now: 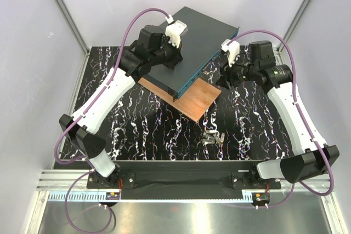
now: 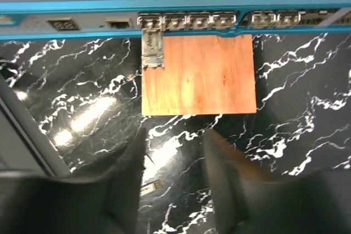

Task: Insert the plug into the switch port

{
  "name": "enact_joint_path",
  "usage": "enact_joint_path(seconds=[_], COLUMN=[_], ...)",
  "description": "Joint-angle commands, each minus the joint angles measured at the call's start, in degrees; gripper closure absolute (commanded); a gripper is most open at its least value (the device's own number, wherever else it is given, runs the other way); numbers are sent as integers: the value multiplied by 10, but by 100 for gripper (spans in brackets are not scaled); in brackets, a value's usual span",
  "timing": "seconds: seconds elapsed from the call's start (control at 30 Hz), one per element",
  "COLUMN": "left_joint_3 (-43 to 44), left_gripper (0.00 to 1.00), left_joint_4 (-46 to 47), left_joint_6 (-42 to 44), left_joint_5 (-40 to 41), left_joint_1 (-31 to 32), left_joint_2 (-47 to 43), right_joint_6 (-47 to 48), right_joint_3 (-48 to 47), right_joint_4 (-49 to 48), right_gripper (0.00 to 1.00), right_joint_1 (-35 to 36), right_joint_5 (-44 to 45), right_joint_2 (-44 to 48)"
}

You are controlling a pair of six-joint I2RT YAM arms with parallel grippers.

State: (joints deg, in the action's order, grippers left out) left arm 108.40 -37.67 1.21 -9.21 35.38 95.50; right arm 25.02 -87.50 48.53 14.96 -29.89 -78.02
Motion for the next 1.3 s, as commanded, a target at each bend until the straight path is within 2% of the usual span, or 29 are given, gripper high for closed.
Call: enact_joint_path(seconds=[0.0, 0.13, 0.27, 0.63, 1.27], left_joint_3=[21, 21, 20, 21, 21], left_gripper=[100, 100, 100, 100, 100], left_joint_4=[21, 21, 22, 24, 29], left_joint_6=[-4, -3, -3, -7, -10], left_joint_5=[-12, -13, -13, -16, -19], left_joint_1=[-2, -1, -1, -2, -2], left_joint_2=[-1, -1, -3, 0, 5], right_joint_6=[-18, -58, -95, -132, -247], right_joint_3=[-10, -26, -25, -36, -26], right_joint_4=[3, -19, -53, -100, -200], right_gripper=[63, 83, 93, 99, 100], right_joint_1=[-5, -5, -1, 16, 29], right_joint_5=[-28, -50, -61, -61, -72], right_joint_2=[14, -6, -23, -44, -67])
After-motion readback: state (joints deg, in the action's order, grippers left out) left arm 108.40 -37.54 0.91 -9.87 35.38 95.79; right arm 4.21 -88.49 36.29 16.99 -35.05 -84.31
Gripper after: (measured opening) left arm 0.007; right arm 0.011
